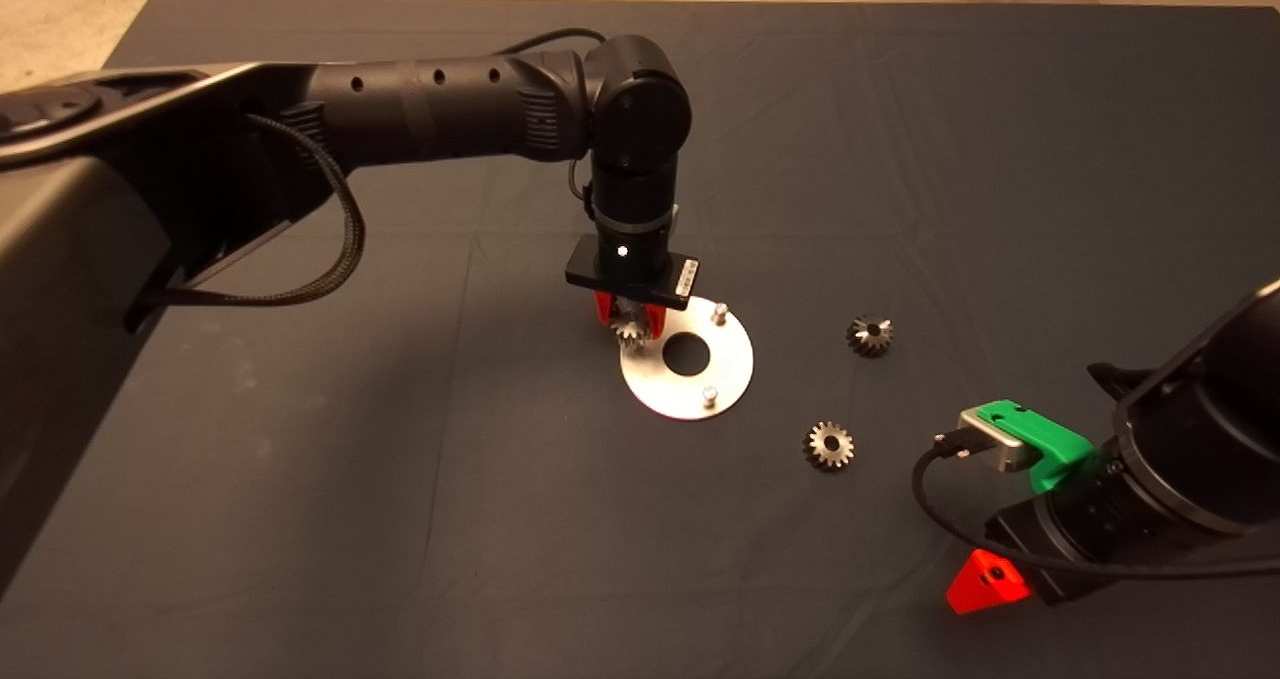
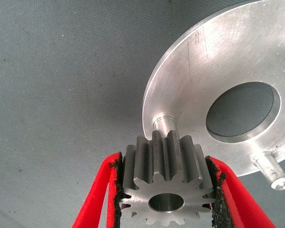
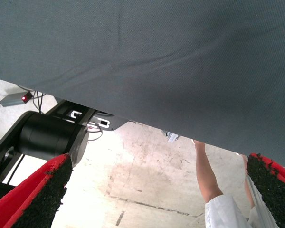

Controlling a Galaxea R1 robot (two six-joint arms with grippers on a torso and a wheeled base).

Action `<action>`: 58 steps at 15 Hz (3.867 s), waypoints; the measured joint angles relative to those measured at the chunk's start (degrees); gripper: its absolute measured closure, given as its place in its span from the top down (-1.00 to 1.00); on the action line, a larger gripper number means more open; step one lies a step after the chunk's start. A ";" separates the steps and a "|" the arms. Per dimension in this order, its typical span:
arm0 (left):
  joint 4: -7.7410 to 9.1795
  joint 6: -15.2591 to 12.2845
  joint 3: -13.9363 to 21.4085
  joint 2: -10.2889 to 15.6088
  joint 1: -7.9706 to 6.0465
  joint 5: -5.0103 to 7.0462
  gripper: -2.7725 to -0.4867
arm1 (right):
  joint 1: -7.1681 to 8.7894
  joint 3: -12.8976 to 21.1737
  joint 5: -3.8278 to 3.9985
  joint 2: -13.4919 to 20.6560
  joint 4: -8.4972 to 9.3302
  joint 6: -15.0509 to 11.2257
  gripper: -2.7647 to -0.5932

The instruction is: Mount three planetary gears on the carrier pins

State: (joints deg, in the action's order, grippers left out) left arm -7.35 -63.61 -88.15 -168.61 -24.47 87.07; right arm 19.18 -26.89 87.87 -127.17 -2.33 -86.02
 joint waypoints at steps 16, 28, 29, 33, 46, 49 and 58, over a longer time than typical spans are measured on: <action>0.00 -0.17 0.00 0.00 0.02 0.00 -0.63 | -0.30 0.07 0.00 0.00 0.02 -0.01 0.97; -0.03 -1.62 -1.68 -0.44 0.49 -0.02 -0.64 | -0.30 0.11 0.00 0.00 0.02 0.00 0.97; -0.04 -1.63 -1.76 -0.44 0.50 0.00 -0.64 | -0.30 0.11 0.00 0.00 0.02 -0.01 0.97; -0.02 -1.66 -1.77 -0.44 0.49 0.00 -0.64 | -0.30 0.11 0.00 0.00 0.01 -0.01 0.97; -0.13 -1.67 -1.02 -0.78 0.51 -0.01 -0.64 | -0.30 0.11 0.00 -0.48 -0.01 -0.01 0.97; -0.15 -1.66 -0.29 -0.79 0.51 -0.02 -0.64 | -0.30 0.11 0.00 -0.50 -0.01 -0.01 0.97; -0.13 -1.66 0.01 -0.79 1.10 0.01 -0.64 | -0.31 0.11 0.00 -0.65 0.01 0.00 0.97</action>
State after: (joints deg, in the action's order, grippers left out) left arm -7.49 -65.27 -88.14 -169.40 -23.37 87.08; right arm 18.87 -26.78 87.87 -127.82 -2.32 -86.02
